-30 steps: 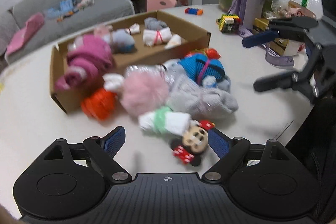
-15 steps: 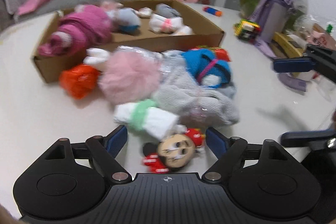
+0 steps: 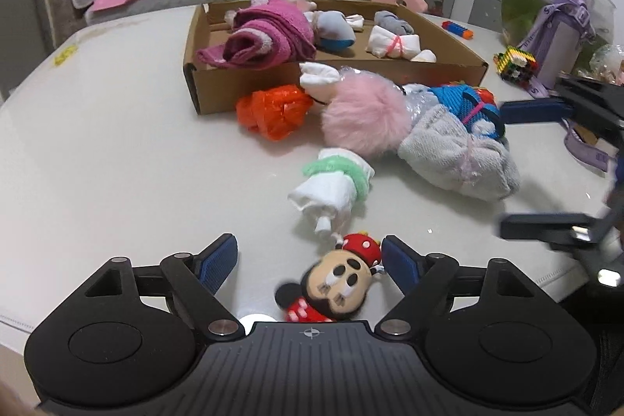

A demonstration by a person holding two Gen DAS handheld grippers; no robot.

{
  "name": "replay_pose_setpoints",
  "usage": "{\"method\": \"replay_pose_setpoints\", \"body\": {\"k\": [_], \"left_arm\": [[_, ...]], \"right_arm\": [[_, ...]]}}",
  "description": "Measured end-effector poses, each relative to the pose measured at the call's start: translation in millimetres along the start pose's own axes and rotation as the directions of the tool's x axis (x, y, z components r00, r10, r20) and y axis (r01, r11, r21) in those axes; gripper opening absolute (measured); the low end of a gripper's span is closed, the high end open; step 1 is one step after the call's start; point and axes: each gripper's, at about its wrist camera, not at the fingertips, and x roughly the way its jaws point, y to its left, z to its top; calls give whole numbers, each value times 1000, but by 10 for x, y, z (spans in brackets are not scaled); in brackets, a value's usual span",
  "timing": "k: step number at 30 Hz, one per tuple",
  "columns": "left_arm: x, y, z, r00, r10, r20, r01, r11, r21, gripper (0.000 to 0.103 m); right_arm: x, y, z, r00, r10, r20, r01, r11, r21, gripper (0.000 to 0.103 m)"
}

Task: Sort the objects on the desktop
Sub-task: 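Grasp the Minnie Mouse keychain with left gripper while right gripper grasps a grey knit sock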

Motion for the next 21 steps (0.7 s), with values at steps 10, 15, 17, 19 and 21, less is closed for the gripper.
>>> {"method": "replay_pose_setpoints", "body": {"k": [10, 15, 17, 19, 21], "left_arm": [[-44, -196, -144, 1000, -18, 24, 15, 994, 112, 79], [-79, -232, -191, 999, -14, 37, 10, 994, 107, 75], [-93, -241, -198, 999, -19, 42, 14, 994, 107, 68], [-105, -237, -185, 999, -20, 45, 15, 995, 100, 55], [-108, -221, -171, 999, -26, 42, 22, 996, 89, 51]], "right_arm": [[359, -31, -96, 996, -21, -85, 21, 1000, 5, 72], [293, -77, -163, 998, -8, -61, 13, 997, 77, 52], [264, -91, -176, 998, 0, -58, 5, 995, 95, 45], [243, -94, -182, 998, 4, -57, 2, 995, 102, 44], [229, -95, -183, 998, 9, -56, -3, 994, 111, 43]]}}
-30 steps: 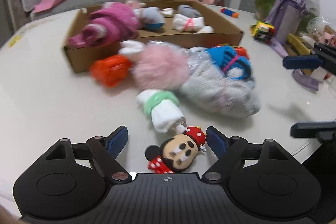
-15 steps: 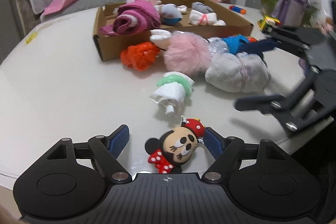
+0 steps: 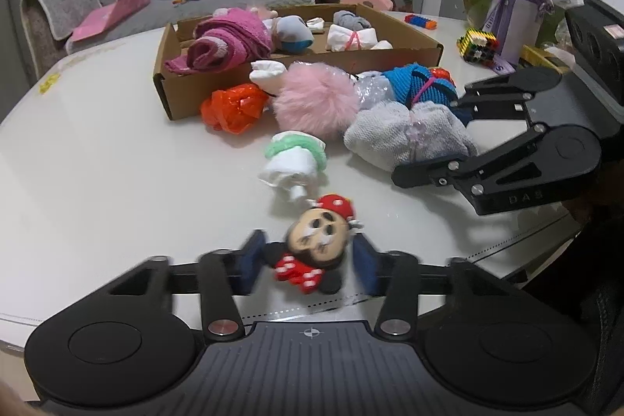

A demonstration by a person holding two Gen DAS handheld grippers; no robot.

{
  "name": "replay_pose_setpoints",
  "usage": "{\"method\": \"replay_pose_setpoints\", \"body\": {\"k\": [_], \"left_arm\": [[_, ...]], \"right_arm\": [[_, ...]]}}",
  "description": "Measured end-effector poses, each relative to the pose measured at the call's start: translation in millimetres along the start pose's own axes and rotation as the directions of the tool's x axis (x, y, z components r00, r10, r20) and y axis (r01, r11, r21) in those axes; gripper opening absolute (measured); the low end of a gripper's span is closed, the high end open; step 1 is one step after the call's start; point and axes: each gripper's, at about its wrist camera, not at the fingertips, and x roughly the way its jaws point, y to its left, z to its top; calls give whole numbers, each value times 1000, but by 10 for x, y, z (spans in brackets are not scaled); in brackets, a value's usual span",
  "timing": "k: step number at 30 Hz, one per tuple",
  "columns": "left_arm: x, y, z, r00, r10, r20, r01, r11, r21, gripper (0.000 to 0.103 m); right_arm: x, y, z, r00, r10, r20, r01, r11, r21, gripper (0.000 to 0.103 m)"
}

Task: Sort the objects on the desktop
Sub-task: 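Grasp the Minnie Mouse keychain with left gripper while right gripper grasps a grey knit sock, then carry the Minnie keychain and grey knit sock over the tray and open both grippers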

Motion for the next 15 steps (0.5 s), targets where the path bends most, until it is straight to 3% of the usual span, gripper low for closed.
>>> {"method": "replay_pose_setpoints", "body": {"k": [15], "left_arm": [[-203, -76, 66, 999, 4, 32, -5, 1000, 24, 50]], "right_arm": [[-428, -66, 42, 998, -19, 62, 17, 999, 37, 42]]}}
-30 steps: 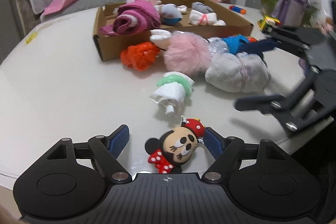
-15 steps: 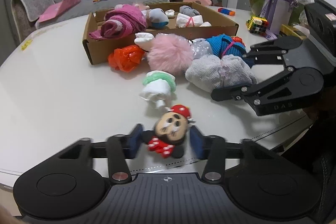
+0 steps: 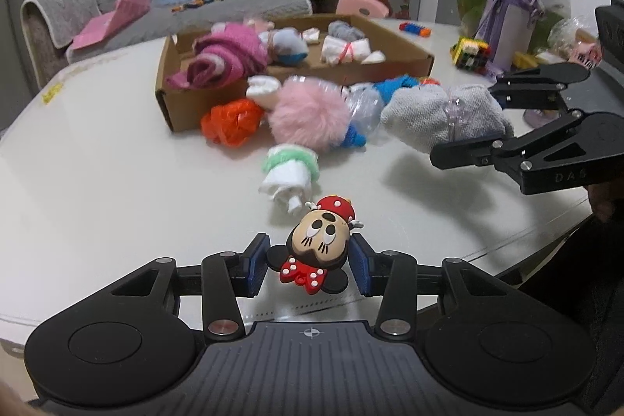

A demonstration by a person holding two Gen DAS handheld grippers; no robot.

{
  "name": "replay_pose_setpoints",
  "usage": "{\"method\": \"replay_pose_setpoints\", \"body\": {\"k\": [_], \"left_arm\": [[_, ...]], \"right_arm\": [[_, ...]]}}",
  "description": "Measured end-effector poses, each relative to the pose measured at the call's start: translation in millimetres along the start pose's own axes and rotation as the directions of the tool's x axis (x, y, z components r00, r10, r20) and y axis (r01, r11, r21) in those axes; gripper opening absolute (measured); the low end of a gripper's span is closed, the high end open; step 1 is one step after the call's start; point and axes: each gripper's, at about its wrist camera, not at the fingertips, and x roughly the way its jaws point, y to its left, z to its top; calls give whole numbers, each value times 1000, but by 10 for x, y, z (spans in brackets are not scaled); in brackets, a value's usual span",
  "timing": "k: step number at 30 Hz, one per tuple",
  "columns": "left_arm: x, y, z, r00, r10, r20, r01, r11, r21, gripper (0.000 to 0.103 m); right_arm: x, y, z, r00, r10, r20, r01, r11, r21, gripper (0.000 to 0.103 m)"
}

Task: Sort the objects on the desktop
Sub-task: 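Carry the Minnie keychain and grey knit sock over the tray and open both grippers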

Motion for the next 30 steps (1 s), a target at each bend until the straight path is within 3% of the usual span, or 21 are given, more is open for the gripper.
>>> {"method": "replay_pose_setpoints", "body": {"k": [14, 23, 30], "left_arm": [[-288, 86, 479, 996, 16, 89, -19, 999, 38, 50], [-373, 309, 1250, 982, 42, 186, -49, 998, 38, 50], [-332, 449, 1874, 971, 61, 231, -73, 996, 44, 50]], "right_arm": [[-399, -319, 213, 994, -75, 82, 71, 996, 45, 42], [-557, -655, 627, 977, -155, 147, 153, 988, 25, 42], [-513, -852, 979, 969, -166, 182, 166, 986, 18, 42]]}}
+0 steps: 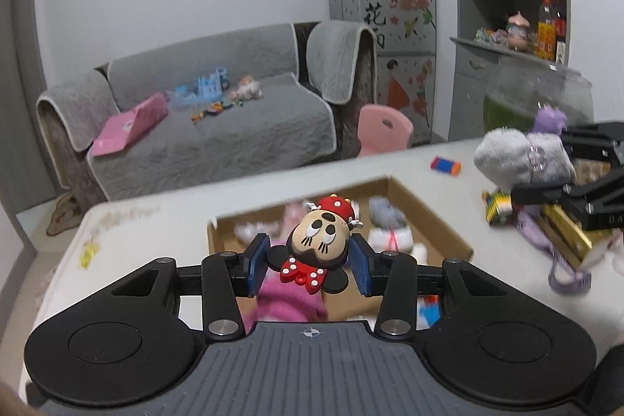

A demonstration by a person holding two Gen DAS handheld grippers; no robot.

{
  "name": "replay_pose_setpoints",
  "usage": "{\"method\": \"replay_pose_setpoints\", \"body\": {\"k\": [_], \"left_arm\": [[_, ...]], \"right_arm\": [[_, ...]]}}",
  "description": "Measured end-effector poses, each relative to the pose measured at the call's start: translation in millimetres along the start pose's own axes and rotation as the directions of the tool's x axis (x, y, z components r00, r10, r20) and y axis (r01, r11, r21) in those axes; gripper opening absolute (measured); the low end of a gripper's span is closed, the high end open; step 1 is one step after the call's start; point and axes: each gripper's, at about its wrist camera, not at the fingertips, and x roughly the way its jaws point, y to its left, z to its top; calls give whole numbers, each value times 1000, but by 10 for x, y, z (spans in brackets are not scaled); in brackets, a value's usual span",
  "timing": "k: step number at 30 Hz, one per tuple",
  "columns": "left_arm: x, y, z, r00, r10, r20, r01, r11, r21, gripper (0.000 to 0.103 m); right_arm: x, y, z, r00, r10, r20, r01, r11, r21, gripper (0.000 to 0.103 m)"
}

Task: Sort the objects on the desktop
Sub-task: 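Carry the Minnie keychain and grey knit sock over the tray and open both grippers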

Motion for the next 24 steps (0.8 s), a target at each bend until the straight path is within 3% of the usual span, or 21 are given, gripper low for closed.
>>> {"method": "replay_pose_setpoints", "body": {"k": [11, 24], "left_arm": [[493, 258, 603, 999, 50, 5, -50, 997, 52, 50], [1696, 699, 532, 984, 62, -166, -60, 998, 22, 50]], "right_arm": [[435, -296, 368, 1000, -10, 1, 10, 1000, -12, 42], [1239, -469, 223, 994, 29, -109, -27, 1000, 14, 42]]}}
